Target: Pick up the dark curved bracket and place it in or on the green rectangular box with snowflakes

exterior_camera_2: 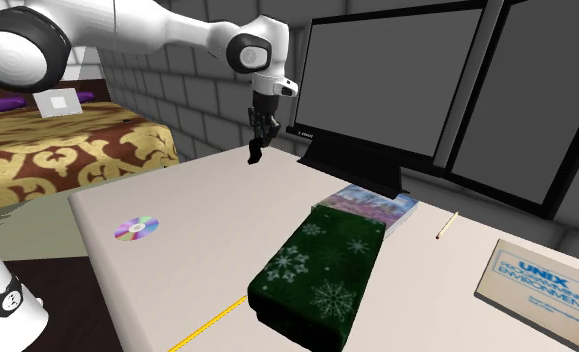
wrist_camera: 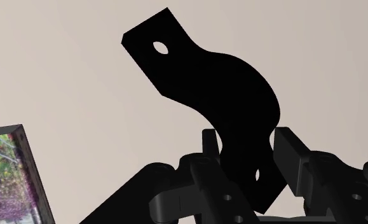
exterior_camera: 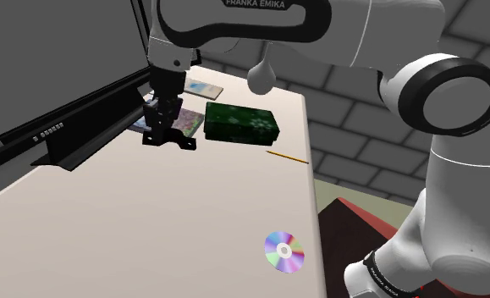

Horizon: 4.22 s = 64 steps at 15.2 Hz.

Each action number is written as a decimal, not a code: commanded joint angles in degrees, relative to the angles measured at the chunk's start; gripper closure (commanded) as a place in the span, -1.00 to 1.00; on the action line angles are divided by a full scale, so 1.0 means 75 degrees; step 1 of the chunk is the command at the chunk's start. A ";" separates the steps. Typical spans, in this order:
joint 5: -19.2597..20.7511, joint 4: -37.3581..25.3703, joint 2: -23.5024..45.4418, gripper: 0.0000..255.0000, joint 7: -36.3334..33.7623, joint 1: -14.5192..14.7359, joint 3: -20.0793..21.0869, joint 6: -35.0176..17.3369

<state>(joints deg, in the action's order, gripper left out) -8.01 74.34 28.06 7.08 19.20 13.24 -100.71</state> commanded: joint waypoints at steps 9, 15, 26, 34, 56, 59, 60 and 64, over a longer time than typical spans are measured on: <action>-0.0145 0.0186 -0.0303 1.00 0.1200 -0.0964 -0.0315 0.0385; -0.0170 -0.0110 -0.0178 1.00 0.2071 -0.1632 -0.0578 0.0751; -0.0097 -0.2087 0.0960 1.00 0.3499 -0.2775 -0.1018 0.1910; -0.0006 -0.4570 0.2500 1.00 0.4128 -0.3348 -0.1170 0.2994; -0.0042 -0.2132 0.1865 -1.00 0.4426 -0.3388 -0.1214 0.1216; -0.0041 -0.2162 0.1885 -1.00 0.4429 -0.3391 -0.1215 0.1226; -0.0041 -0.2146 0.1875 -1.00 0.4414 -0.3376 -0.1211 0.1217; 0.0004 -0.4597 0.2744 -1.00 0.4267 -0.3420 -0.1203 0.2798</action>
<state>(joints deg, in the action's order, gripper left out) -8.06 45.37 46.50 39.57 -6.52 4.17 -83.31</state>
